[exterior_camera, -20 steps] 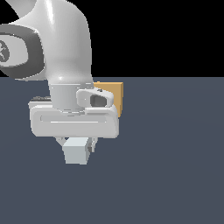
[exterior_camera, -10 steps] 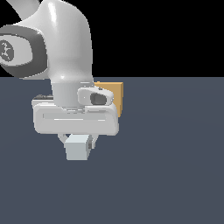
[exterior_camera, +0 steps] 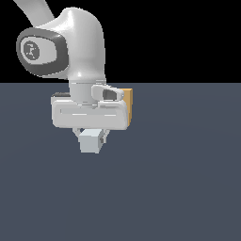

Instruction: Insert the peg into the horizontal hole in a box.

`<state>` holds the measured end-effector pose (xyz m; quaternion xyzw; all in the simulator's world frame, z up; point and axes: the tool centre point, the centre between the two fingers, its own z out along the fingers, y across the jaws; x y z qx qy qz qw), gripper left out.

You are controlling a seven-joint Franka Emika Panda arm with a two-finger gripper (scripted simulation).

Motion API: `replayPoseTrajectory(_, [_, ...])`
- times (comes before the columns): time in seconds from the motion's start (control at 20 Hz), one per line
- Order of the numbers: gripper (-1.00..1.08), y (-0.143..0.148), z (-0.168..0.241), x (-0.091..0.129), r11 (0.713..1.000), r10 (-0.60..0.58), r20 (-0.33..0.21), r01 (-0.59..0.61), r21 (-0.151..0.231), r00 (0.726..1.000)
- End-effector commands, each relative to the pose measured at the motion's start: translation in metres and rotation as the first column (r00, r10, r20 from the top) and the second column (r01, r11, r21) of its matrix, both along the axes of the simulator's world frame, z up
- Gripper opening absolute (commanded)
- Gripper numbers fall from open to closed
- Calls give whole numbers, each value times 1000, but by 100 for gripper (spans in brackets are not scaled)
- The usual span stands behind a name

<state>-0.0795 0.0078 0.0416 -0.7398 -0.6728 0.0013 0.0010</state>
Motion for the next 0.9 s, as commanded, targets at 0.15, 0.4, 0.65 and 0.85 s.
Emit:
replayPoseTrajectory(0.15, [-100,42,13,7,999,-36,4,36,0,999])
replayPoseTrajectory(0.4, [-100,67,20,13,998,-60,3,60,0,998])
replayPoseTrajectory(0.65, [-100,81,24,16,997,-72,3,72,0,997])
replayPoseTrajectory(0.85, [-100,84,24,18,997,-75,3,75,0,997])
